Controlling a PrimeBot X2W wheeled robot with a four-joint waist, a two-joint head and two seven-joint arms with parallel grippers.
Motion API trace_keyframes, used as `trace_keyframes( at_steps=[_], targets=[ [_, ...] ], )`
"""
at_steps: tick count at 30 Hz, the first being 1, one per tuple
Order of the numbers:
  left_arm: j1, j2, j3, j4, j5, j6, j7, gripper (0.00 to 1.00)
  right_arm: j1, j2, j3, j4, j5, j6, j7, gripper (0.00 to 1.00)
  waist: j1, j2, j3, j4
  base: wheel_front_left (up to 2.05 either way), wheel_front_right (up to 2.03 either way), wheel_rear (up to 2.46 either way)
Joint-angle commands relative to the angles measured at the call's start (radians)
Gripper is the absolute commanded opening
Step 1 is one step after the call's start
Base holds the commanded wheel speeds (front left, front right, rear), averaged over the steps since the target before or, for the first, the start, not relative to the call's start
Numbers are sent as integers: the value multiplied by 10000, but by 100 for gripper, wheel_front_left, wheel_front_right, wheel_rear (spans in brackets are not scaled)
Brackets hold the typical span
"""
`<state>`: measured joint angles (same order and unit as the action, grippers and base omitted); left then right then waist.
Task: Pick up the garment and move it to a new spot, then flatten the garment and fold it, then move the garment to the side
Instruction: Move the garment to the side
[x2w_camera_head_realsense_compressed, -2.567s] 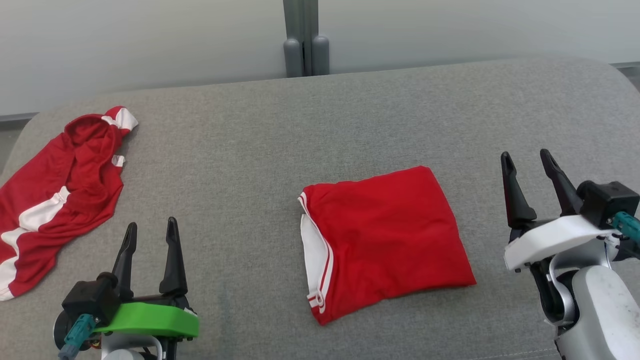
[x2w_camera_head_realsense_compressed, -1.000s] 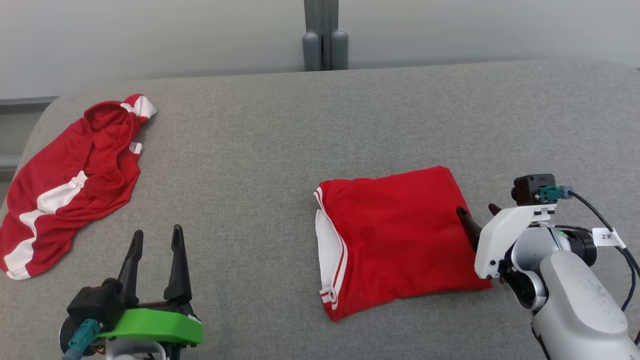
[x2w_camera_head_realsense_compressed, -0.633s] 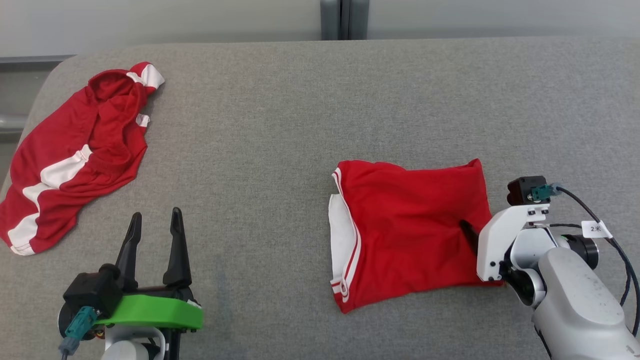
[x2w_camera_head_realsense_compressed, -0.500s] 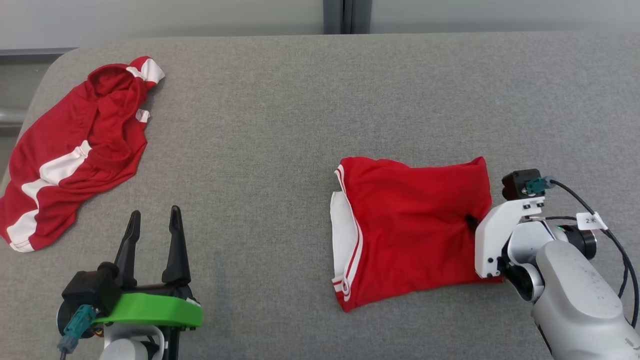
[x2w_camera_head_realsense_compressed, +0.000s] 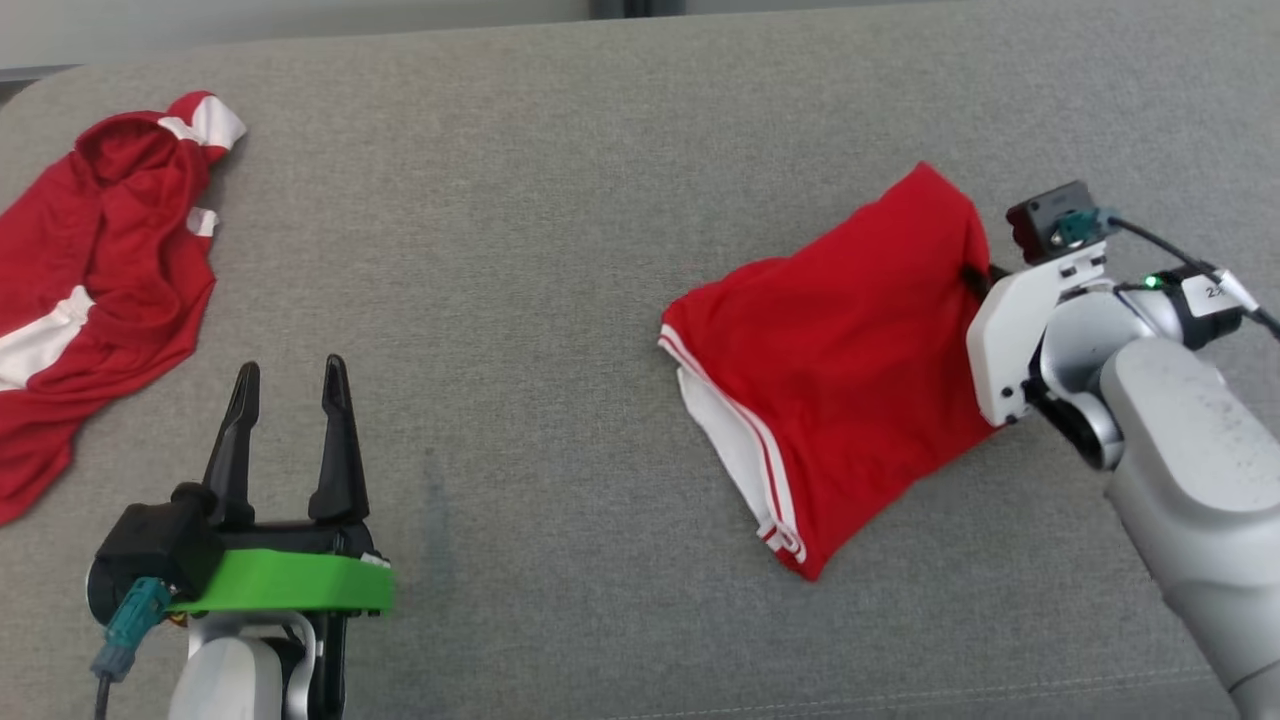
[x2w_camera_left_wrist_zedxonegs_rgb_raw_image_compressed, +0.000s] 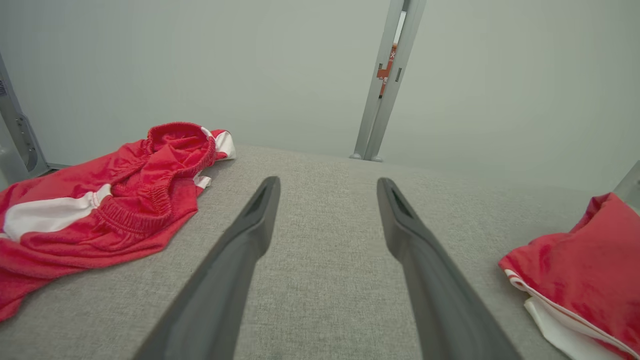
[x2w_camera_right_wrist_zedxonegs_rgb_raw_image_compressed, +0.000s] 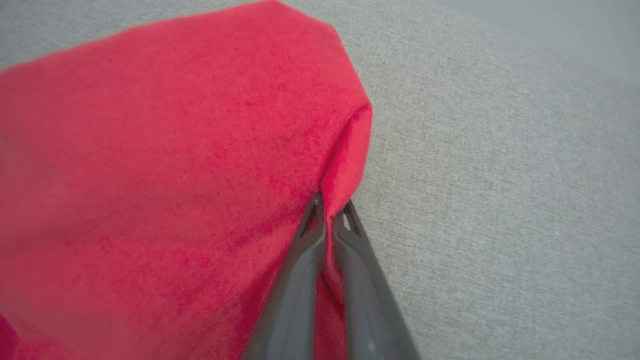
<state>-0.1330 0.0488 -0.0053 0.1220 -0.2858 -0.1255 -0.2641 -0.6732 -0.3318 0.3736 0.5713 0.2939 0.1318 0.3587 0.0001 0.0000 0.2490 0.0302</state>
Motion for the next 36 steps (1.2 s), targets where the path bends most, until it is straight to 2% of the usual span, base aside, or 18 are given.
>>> trace_keyframes(
  at_steps=[1, 5, 11, 15, 25, 28, 31, 32, 33, 36],
  targets=[
    [-246, 34, 32, -150, 174, -41, 0, 100, -304, -156, -53, -3, -106, -19, -143, 0, -1, 0, 606, -619, 0, 0, 0],
    [-619, 204, -217, -653, 497, -52, 0, 100, -1141, -596, -747, 341, -407, -19, -781, 0, -1, 0, 1450, -1446, 0, 0, 0],
    [-1223, 678, -953, -1229, 499, -56, 0, 100, -1787, -1191, -1997, 1107, -910, -18, -1581, 0, -1, 0, 2324, -2005, 0, 0, 0],
    [-1594, 938, -1439, -1624, 639, -54, 0, 100, -2115, -1706, -2620, 1397, -1364, -18, -2081, 0, -1, 0, 2898, -2078, 0, 0, 0],
    [-1847, 1538, -1663, -2677, 895, -54, 0, 100, -2765, -2822, -3526, 1780, -2832, -19, -2959, 0, -1, 0, 4037, -1908, 0, 0, 0],
    [-1928, 1593, -1663, -2955, 993, -54, 0, 100, -2818, -3043, -4087, 1935, -3264, -19, -3029, 0, -1, 0, 4204, -1778, 0, 0, 0],
    [-1896, 1554, -1529, -3155, 993, -54, 0, 100, -2736, -2899, -4747, 1954, -3639, -18, -3205, 0, -1, 0, 4282, -1690, 0, 0, 0],
    [-1877, 1527, -1502, -3183, 974, -55, 0, 100, -2675, -2867, -4878, 1953, -3750, -18, -3256, 22, -1, 0, 4281, -1666, 0, 0, 0],
    [-1853, 1514, -1497, -3189, 947, -55, 0, 100, -2612, -2855, -5084, 1926, -3876, -18, -3369, 100, -1, 0, 4261, -1626, 0, 0, 0],
    [-1768, 1383, -1452, -3075, 859, -55, 0, 100, -2332, -2775, -5455, 1831, -4233, -18, -3873, 100, -1, 0, 4052, -1477, 0, 0, 0]
  ],
)
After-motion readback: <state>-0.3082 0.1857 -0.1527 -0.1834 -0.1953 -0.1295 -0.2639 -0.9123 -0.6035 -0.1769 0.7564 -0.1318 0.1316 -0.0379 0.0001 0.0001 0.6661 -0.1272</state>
